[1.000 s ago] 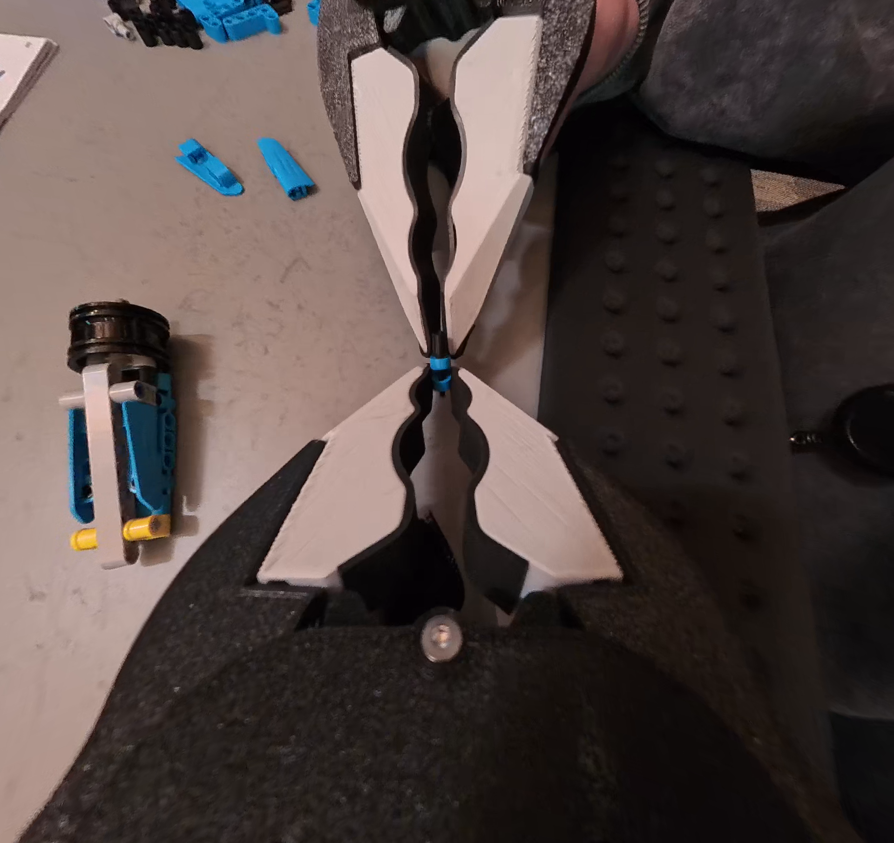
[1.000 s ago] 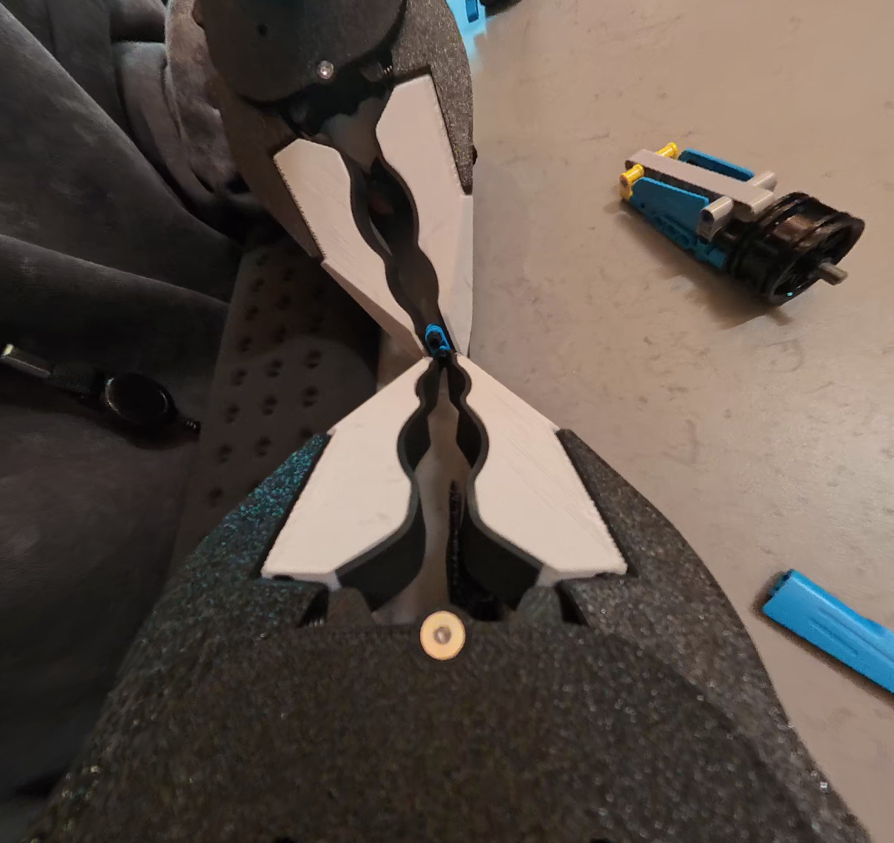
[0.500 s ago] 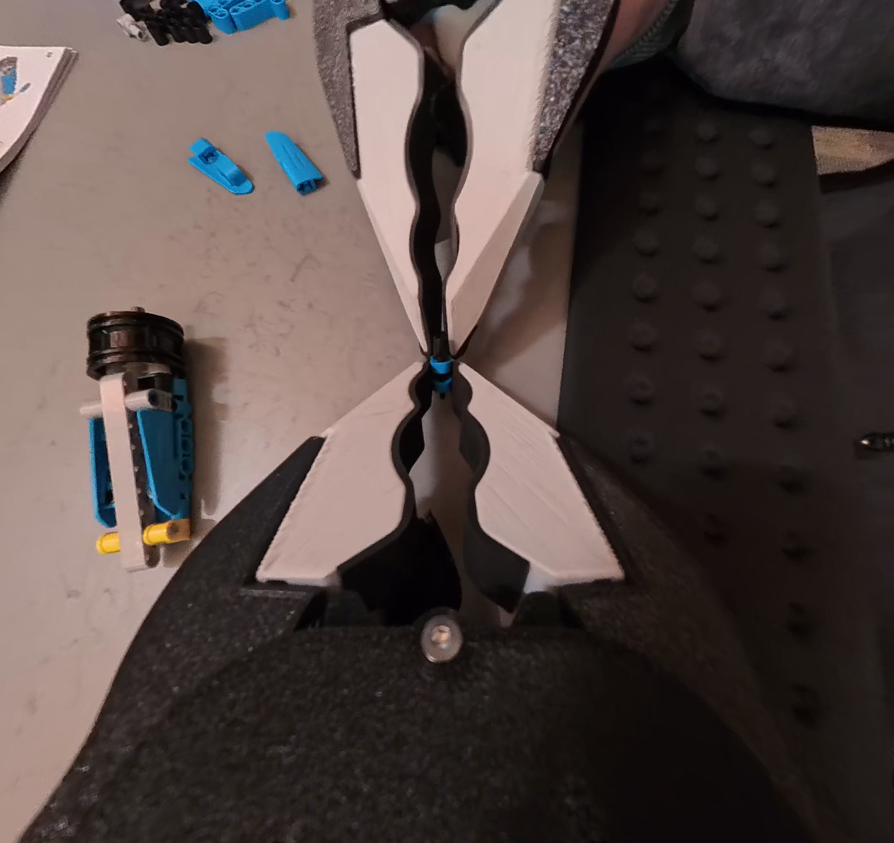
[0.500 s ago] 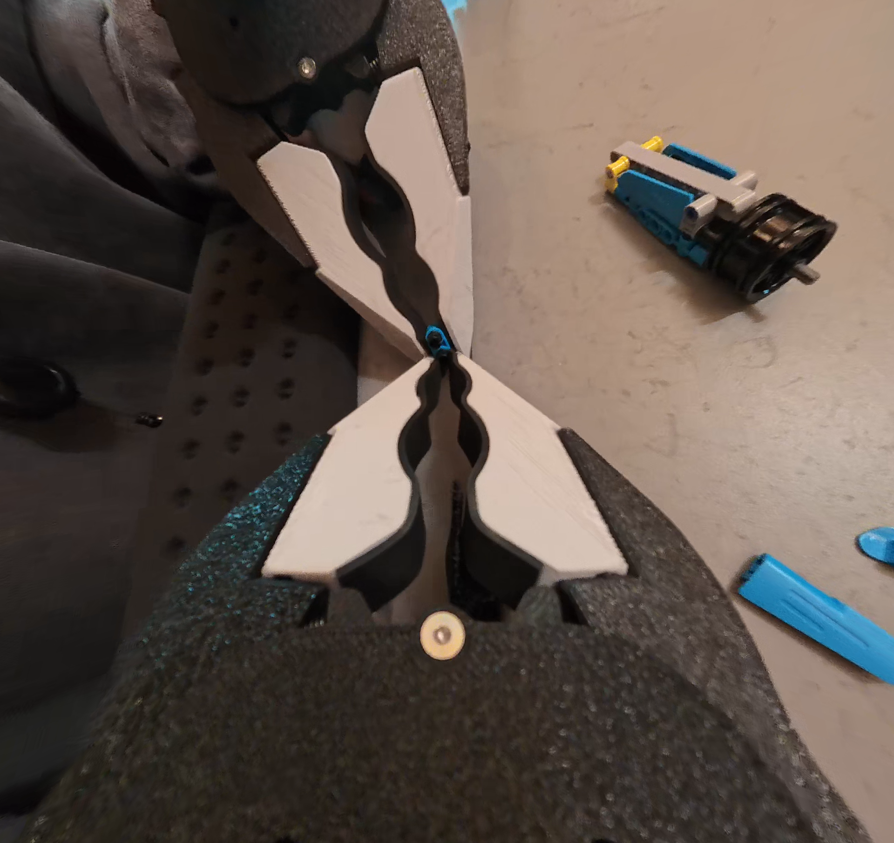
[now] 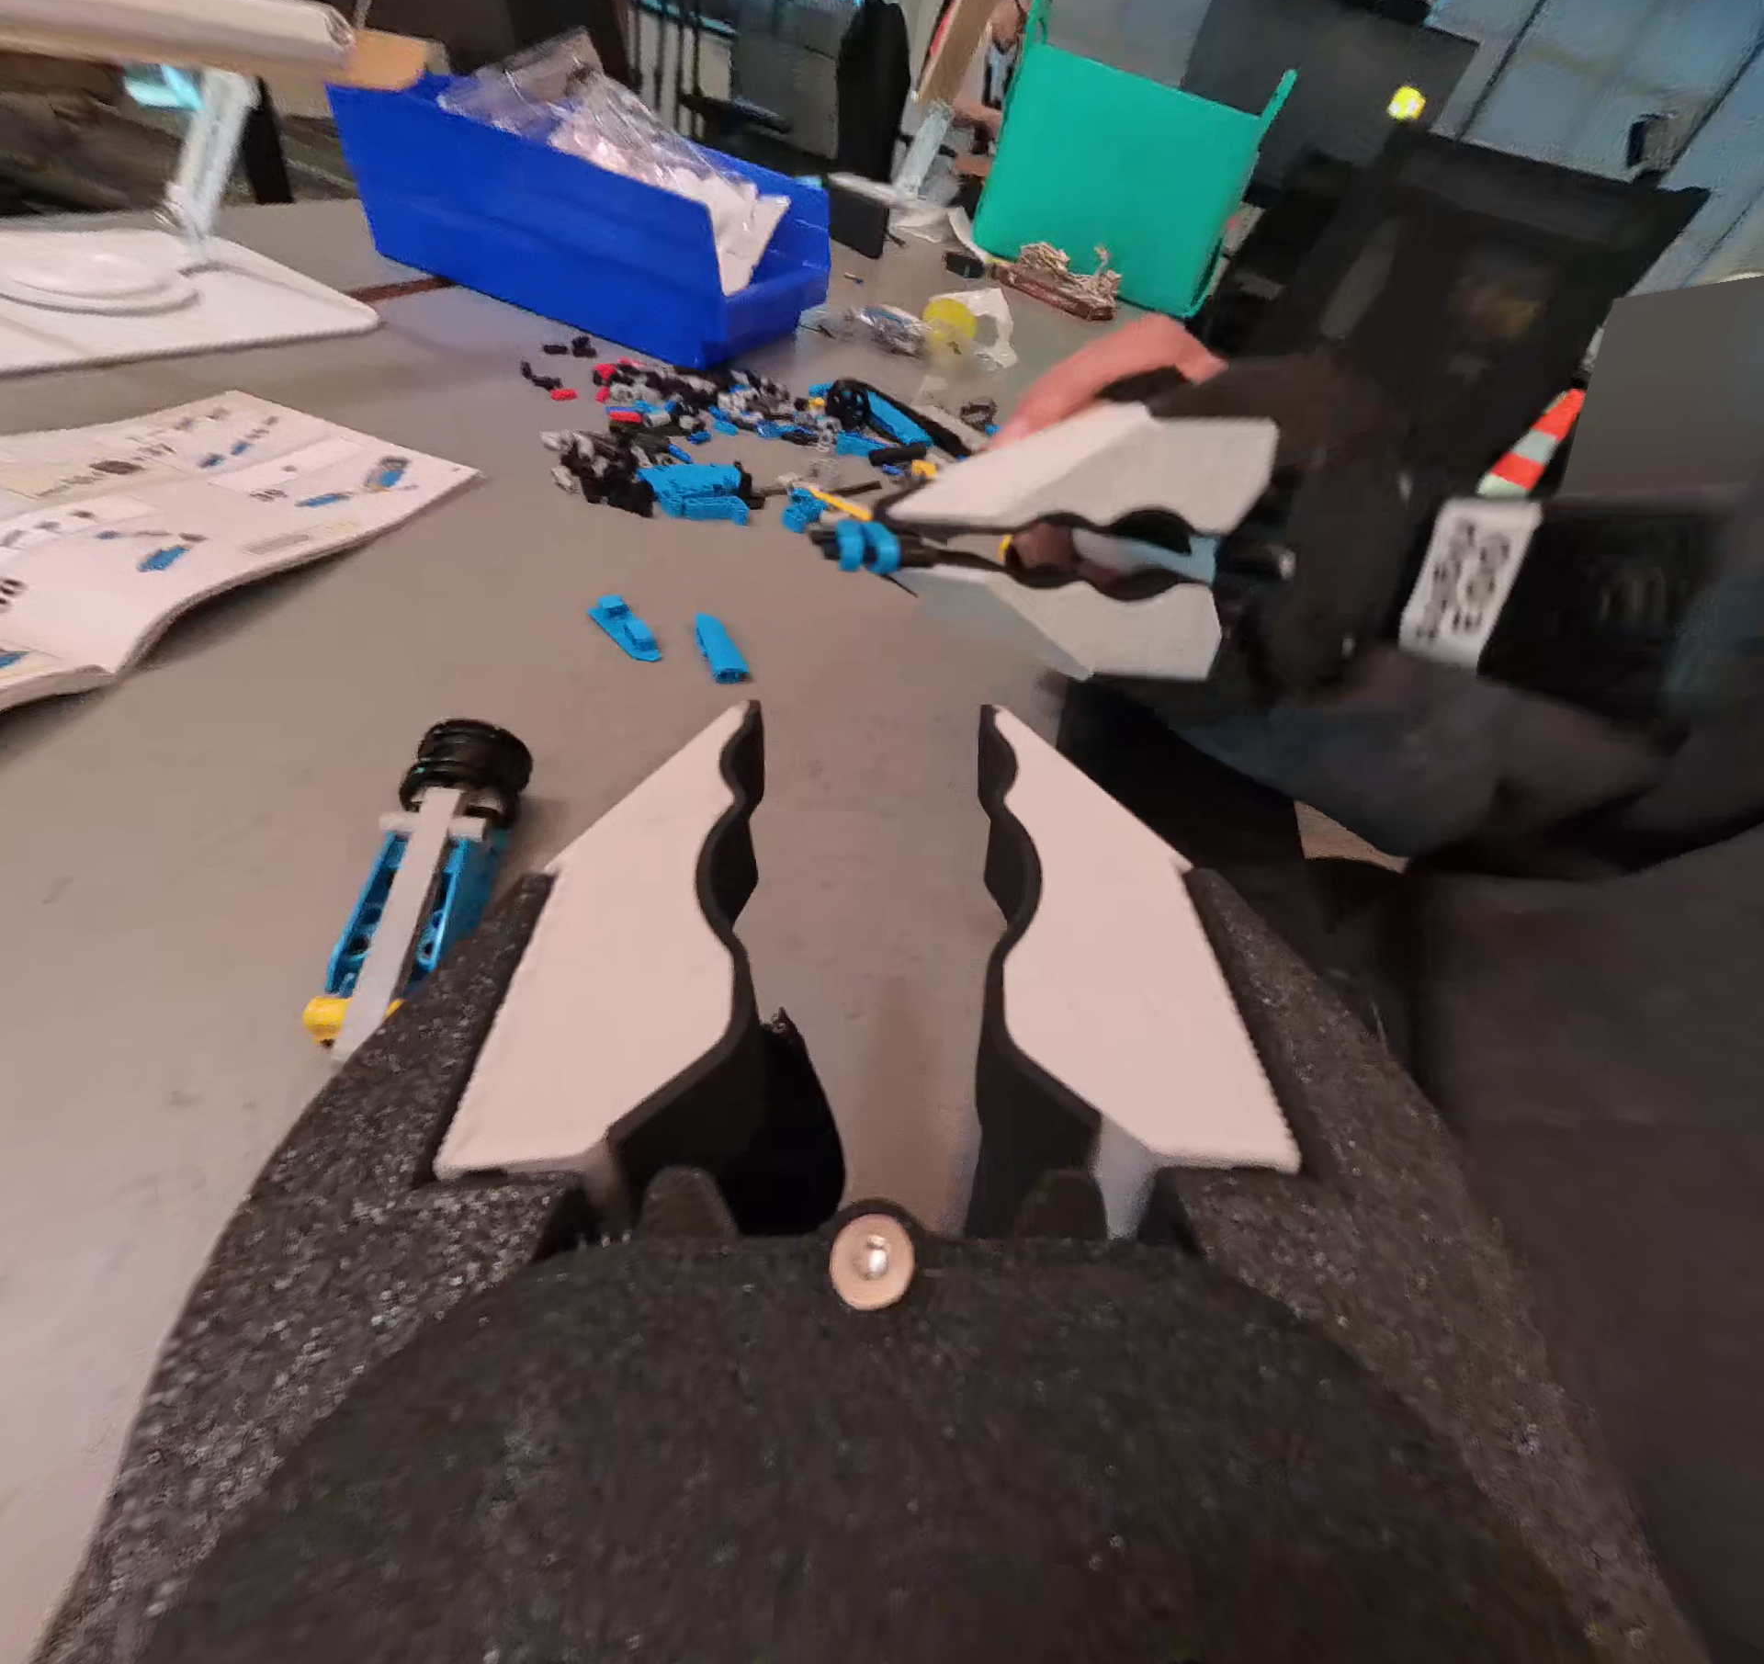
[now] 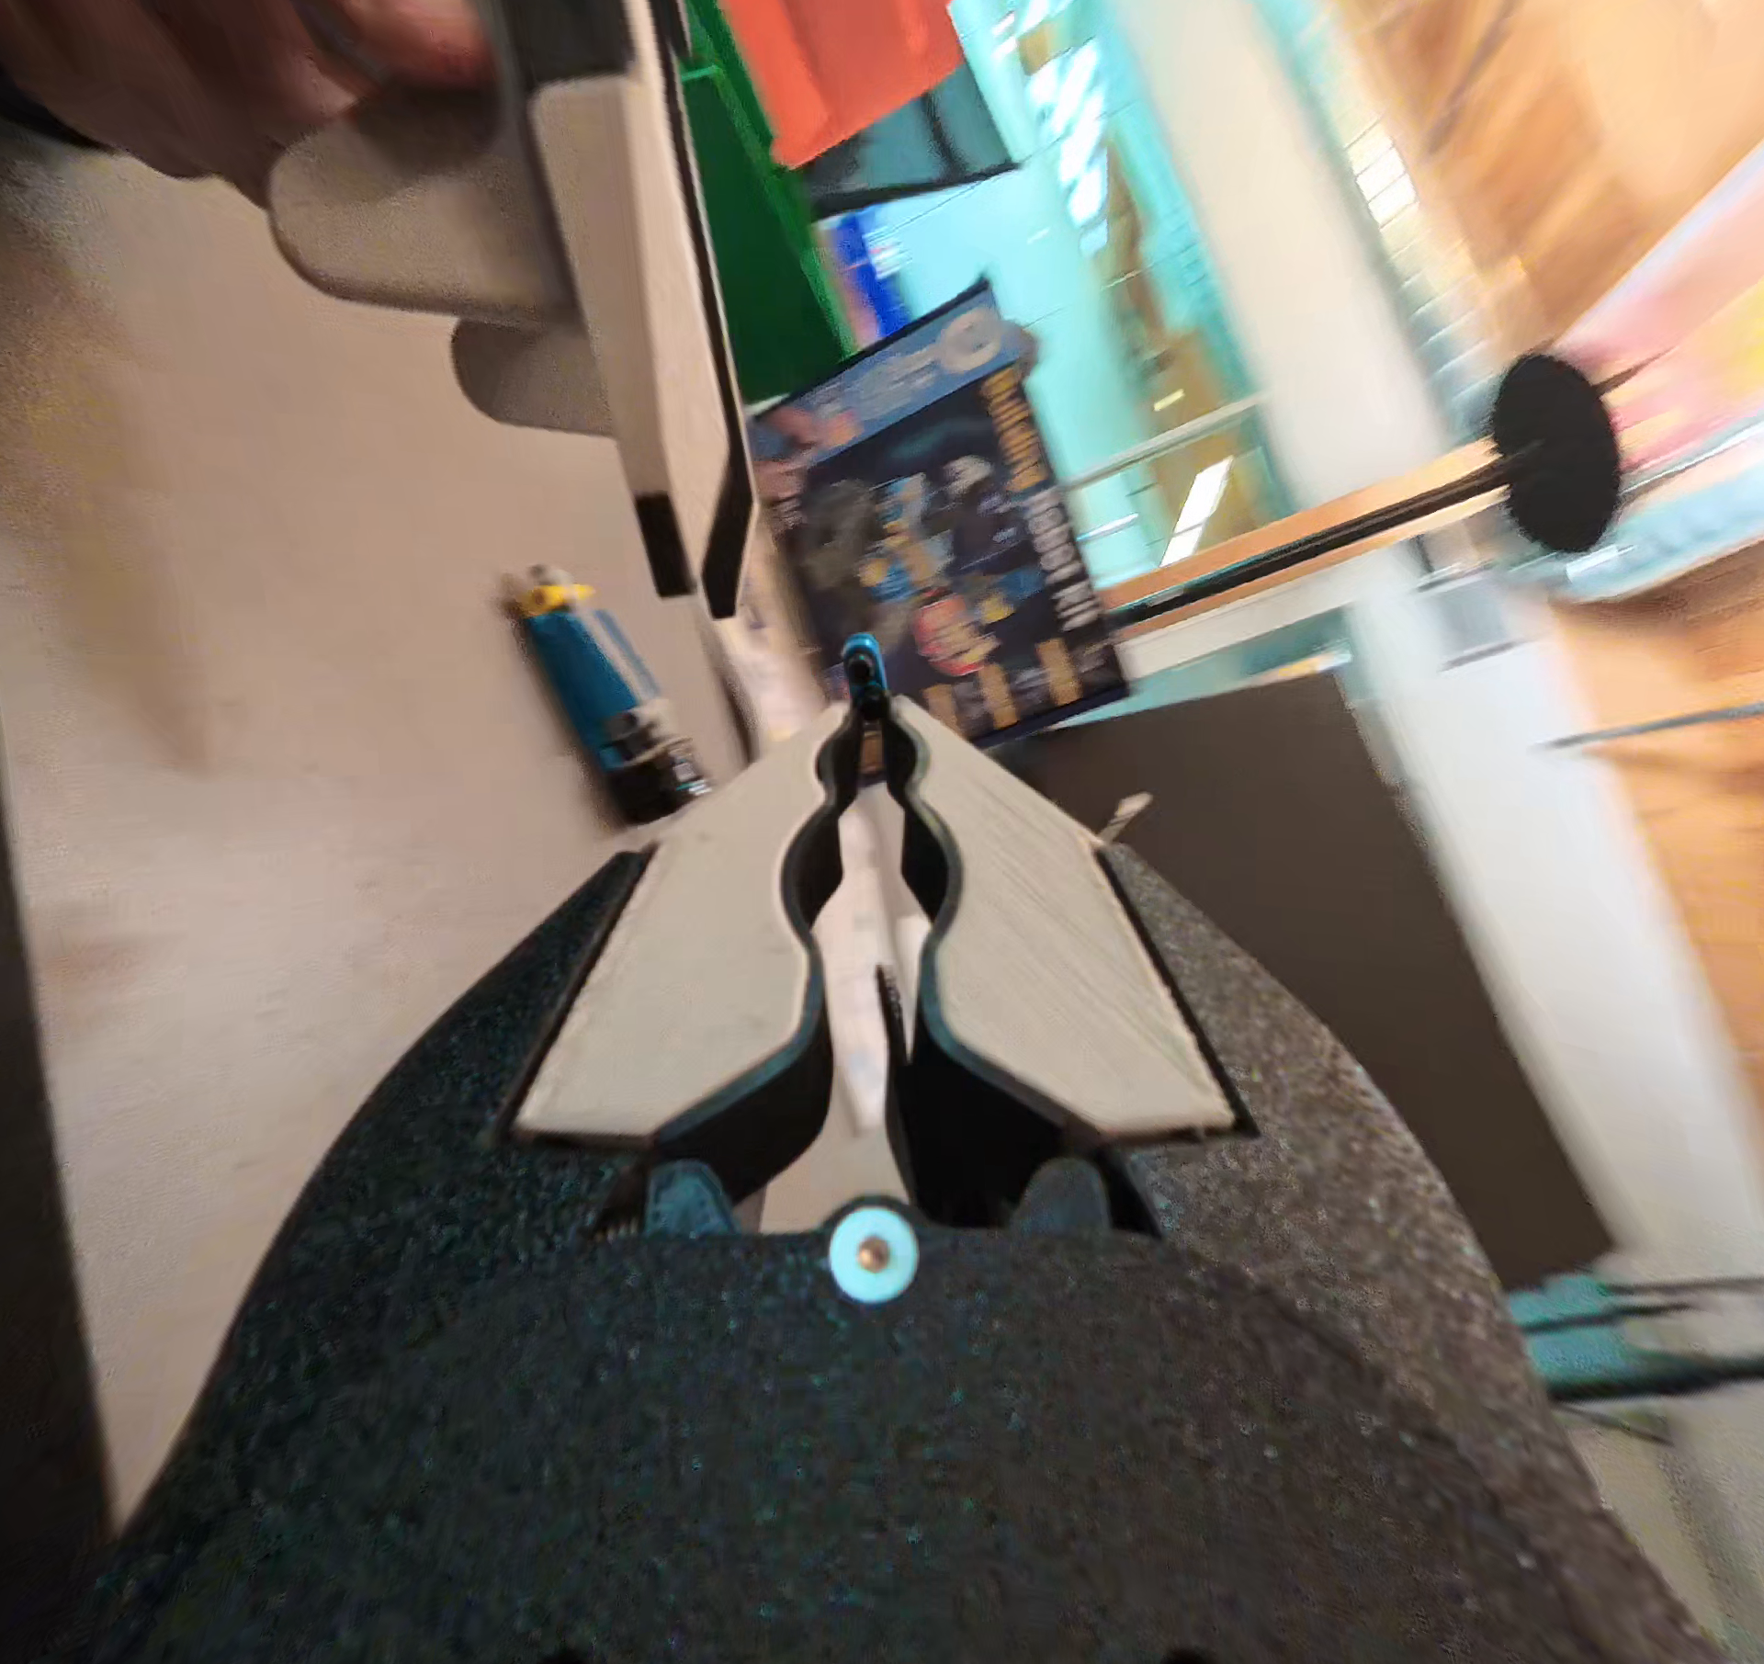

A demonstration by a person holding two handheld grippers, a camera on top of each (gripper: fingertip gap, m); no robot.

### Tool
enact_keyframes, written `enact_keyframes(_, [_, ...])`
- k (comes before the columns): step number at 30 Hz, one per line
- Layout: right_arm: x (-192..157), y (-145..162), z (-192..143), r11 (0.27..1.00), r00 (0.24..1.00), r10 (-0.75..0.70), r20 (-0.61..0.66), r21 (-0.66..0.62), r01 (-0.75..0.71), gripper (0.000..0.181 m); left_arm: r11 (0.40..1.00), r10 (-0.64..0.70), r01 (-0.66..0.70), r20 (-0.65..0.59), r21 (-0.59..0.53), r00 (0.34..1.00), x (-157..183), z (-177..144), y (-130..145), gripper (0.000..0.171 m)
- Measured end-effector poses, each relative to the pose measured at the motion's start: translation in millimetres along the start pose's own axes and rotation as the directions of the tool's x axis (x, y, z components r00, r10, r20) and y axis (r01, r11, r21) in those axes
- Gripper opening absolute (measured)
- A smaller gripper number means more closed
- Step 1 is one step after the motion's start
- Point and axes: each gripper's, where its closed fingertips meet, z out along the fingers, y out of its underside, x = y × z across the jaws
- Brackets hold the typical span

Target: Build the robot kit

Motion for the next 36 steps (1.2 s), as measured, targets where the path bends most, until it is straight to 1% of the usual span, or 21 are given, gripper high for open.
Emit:
enact_keyframes(2, [0.7, -13.1, -2.2, 0.989, 0.985, -0.141, -0.099, 0.024, 0.145, 0.003, 0.993, -0.023, 0.028, -0.043, 0.114, 0.999, 10.8, -7.9, -19.6, 0.042])
enact_keyframes(4, [1.2, -20.8, -1.8, 0.973, 0.960, -0.227, -0.161, 0.007, 0.232, 0.003, 0.959, -0.126, 0.162, -0.161, 0.231, 0.979, 24.5, -19.9, -39.3, 0.039])
enact_keyframes(5, [5.3, -23.4, -1.4, 0.967, 0.947, -0.251, -0.201, -0.009, 0.255, 0.003, 0.941, -0.180, 0.229, -0.203, 0.250, 0.962, 25.8, -23.7, -42.1, 0.039])
enact_keyframes(7, [10.5, -29.6, -0.9, 0.960, 0.928, -0.274, -0.252, -0.013, 0.280, 0.003, 0.918, -0.270, 0.308, -0.176, 0.250, 0.947, 12.4, -24.5, -37.6, 0.039])
enact_keyframes(10, [8.0, -34.7, 2.0, 0.953, 0.920, -0.292, -0.261, -0.006, 0.301, 0.003, 0.886, -0.334, 0.389, -0.234, 0.252, 0.913, 6.7, -26.0, -41.6, 0.039])
enact_keyframes(13, [9.4, -43.5, 2.7, 0.944, 0.899, -0.315, -0.303, -0.004, 0.329, 0.003, 0.864, -0.381, 0.461, -0.336, 0.201, 0.861, 14.2, -21.4, -39.6, 0.032])
enact_keyframes(15, [8.5, -46.7, 3.3, 0.938, 0.890, -0.331, -0.312, -0.007, 0.346, 0.003, 0.860, -0.378, 0.467, -0.358, 0.205, 0.853, 18.9, -20.9, -41.7, 0.023])
enact_keyframes(16, [8.3, -48.4, 2.9, 0.934, 0.885, -0.339, -0.319, -0.004, 0.356, 0.003, 0.862, -0.372, 0.458, -0.343, 0.218, 0.862, 18.3, -20.7, -42.4, 0.014])
enact_keyframes(17, [9.0, -50.0, 2.0, 0.931, 0.879, -0.346, -0.329, 0.000, 0.366, 0.003, 0.865, -0.366, 0.450, -0.332, 0.223, 0.869, 18.1, -20.4, -42.1, 0.010])
enact_keyframes(19, [9.3, -50.4, 1.8, 0.933, 0.882, -0.338, -0.329, 0.005, 0.359, 0.003, 0.863, -0.370, 0.454, -0.334, 0.223, 0.867, 18.5, -20.5, -42.4, 0.010])
enact_keyframes(20, [8.7, -50.5, 1.3, 0.936, 0.887, -0.329, -0.324, 0.016, 0.353, 0.004, 0.872, -0.361, 0.440, -0.324, 0.216, 0.875, 18.2, -20.2, -41.4, 0.009])
enact_keyframes(22, [2.9, -45.4, 2.9, 0.956, 0.923, -0.272, -0.271, 0.034, 0.292, 0.006, 0.907, -0.327, 0.376, -0.246, 0.188, 0.912, 11.8, -16.5, -35.9, 0.007])
enact_keyframes(23, [-2.1, -39.1, 4.4, 0.973, 0.952, -0.216, -0.217, 0.032, 0.228, 0.006, 0.929, -0.298, 0.331, -0.194, 0.167, 0.934, 6.6, -14.1, -32.0, 0.006])
enact_keyframes(25, [-14.1, -28.8, 4.0, 0.996, 0.993, -0.080, -0.088, 0.040, 0.084, 0.018, 0.970, -0.214, 0.224, -0.108, 0.090, 0.971, -1.6, -7.5, -20.0, 0.006])
enact_keyframes(27, [-27.1, -19.9, 1.7, 0.998, 0.997, 0.059, 0.054, 0.021, -0.061, 0.034, 0.980, -0.197, 0.197, -0.121, -0.011, 0.973, 0.5, 1.8, -6.6, 0.006])
enact_keyframes(28, [-30.3, -16.0, 1.4, 0.994, 0.990, 0.108, 0.092, 0.000, -0.108, 0.040, 0.979, -0.203, 0.198, -0.140, -0.050, 0.969, 3.0, 6.1, -0.7, 0.006])
enact_keyframes(29, [-35.5, -13.3, 1.0, 0.991, 0.981, 0.137, 0.134, -0.017, -0.136, 0.038, 0.976, -0.210, 0.200, -0.145, -0.083, 0.967, 3.8, 9.7, 5.0, 0.006])
enact_keyframes(30, [-38.8, -11.3, 0.6, 0.989, 0.977, 0.146, 0.154, -0.028, -0.143, 0.034, 0.973, -0.217, 0.202, -0.148, -0.110, 0.965, 4.1, 12.6, 9.4, 0.006])
enact_keyframes(31, [-37.3, -10.9, 0.1, 0.992, 0.983, 0.122, 0.138, -0.024, -0.120, 0.027, 0.970, -0.222, 0.203, -0.155, -0.131, 0.963, 4.8, 14.2, 12.1, 0.006])
enact_keyframes(32, [-39.5, -11.8, -0.9, 0.995, 0.985, 0.101, 0.143, -0.016, -0.099, 0.024, 0.970, -0.218, 0.197, -0.149, -0.144, 0.964, 3.6, 15.0, 14.1, 0.006])
enact_keyframes(36, [-51.1, -7.3, -0.5, 0.999, 0.986, 0.028, 0.162, -0.043, -0.021, 0.022, 0.959, -0.222, 0.194, -0.120, -0.208, 0.967, -1.3, 18.4, 26.1, 0.006])
